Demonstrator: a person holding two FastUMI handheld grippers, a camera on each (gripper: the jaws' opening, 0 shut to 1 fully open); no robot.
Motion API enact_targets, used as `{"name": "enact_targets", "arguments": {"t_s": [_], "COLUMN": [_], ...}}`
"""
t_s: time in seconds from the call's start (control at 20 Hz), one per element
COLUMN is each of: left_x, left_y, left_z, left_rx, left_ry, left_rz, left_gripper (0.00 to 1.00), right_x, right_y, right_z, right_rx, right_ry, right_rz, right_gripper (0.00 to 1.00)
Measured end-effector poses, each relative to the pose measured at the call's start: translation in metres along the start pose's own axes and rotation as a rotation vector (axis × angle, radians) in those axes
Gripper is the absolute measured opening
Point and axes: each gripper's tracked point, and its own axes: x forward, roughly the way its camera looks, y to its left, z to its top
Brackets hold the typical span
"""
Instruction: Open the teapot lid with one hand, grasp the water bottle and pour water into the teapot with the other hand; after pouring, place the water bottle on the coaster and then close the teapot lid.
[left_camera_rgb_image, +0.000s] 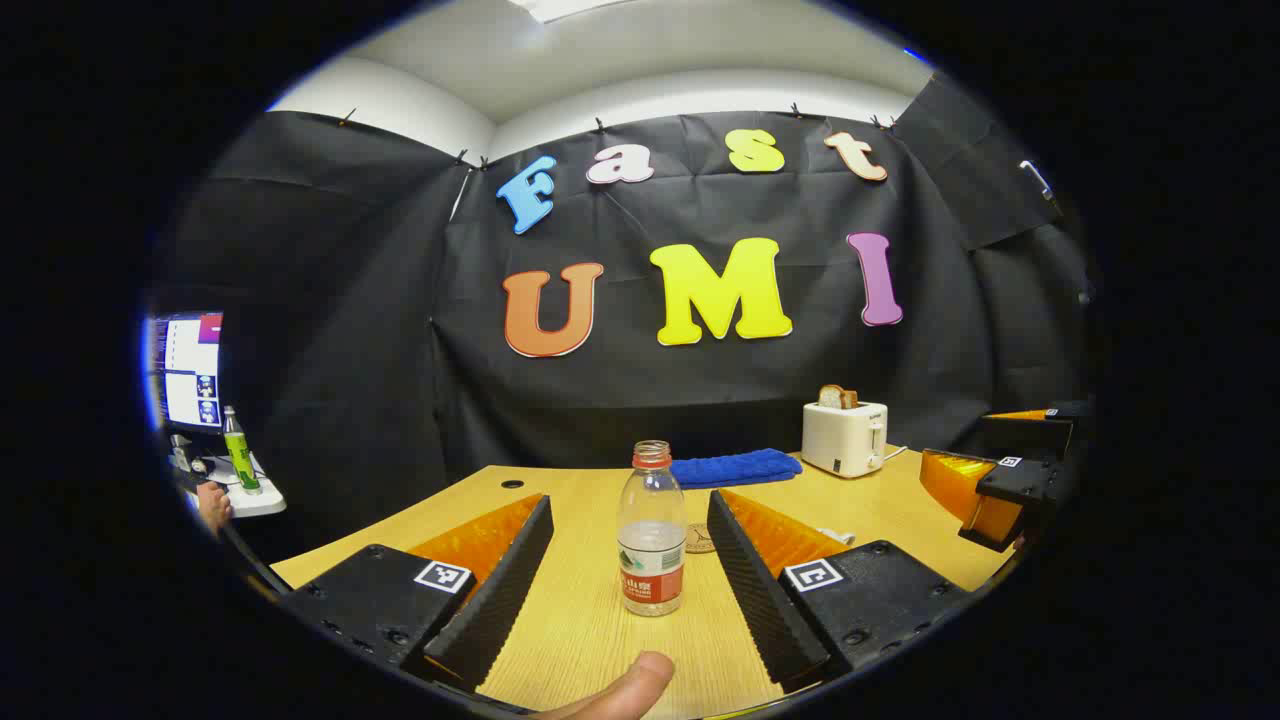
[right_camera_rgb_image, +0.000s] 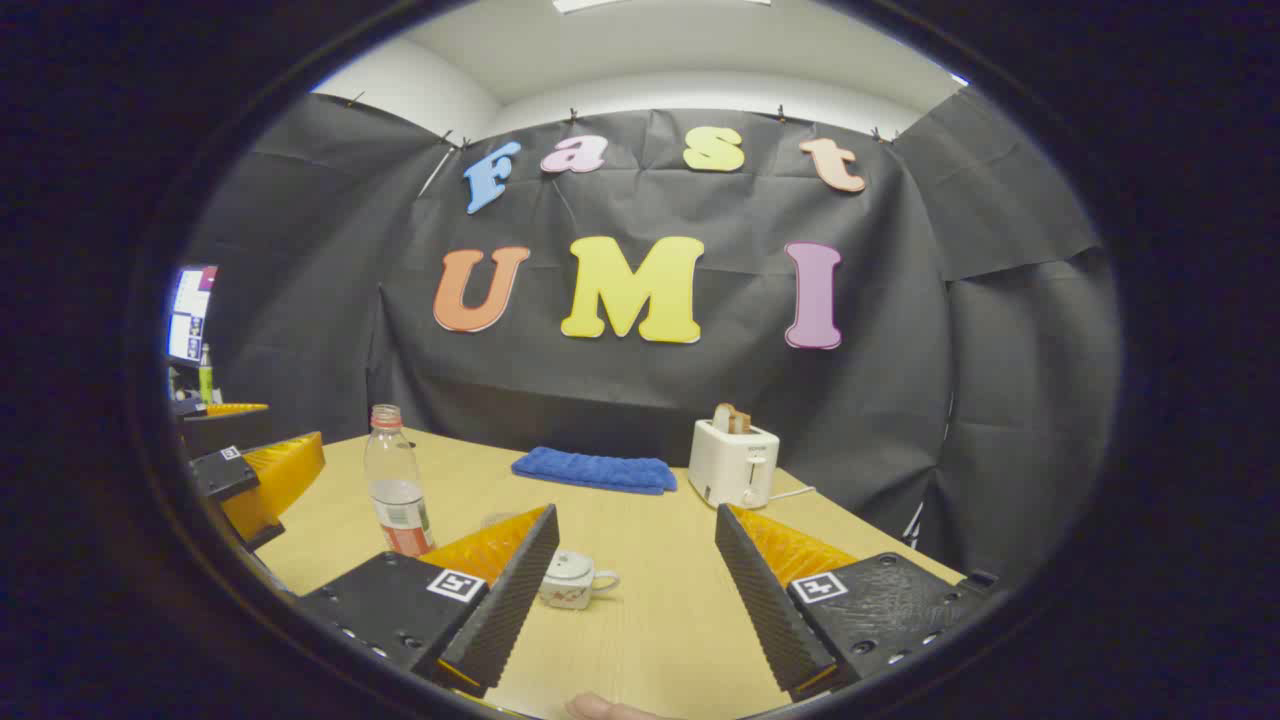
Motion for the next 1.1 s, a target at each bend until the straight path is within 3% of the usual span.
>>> {"name": "enact_targets", "arguments": {"t_s": [0.05,0.8,1.1], "left_x": [-0.001,0.003,0.009], "left_y": [-0.005,-0.002,-0.006], "left_z": [-0.001,-0.014,-0.026], "left_rx": [-0.004,0.013,0.014], "left_ry": [0.002,0.043,0.058], "left_rz": [-0.025,-0.004,-0.006], "left_gripper": [0.98,0.98,0.98], "right_x": [0.001,0.011,0.035], "right_y": [-0.001,-0.003,0.009], "right_z": [-0.001,-0.012,-0.031], "right_rx": [-0.004,0.017,0.038], "right_ry": [0.003,0.034,0.05], "right_rz": [-0.001,0.008,0.041], "right_gripper": [0.95,0.95,0.95]}}
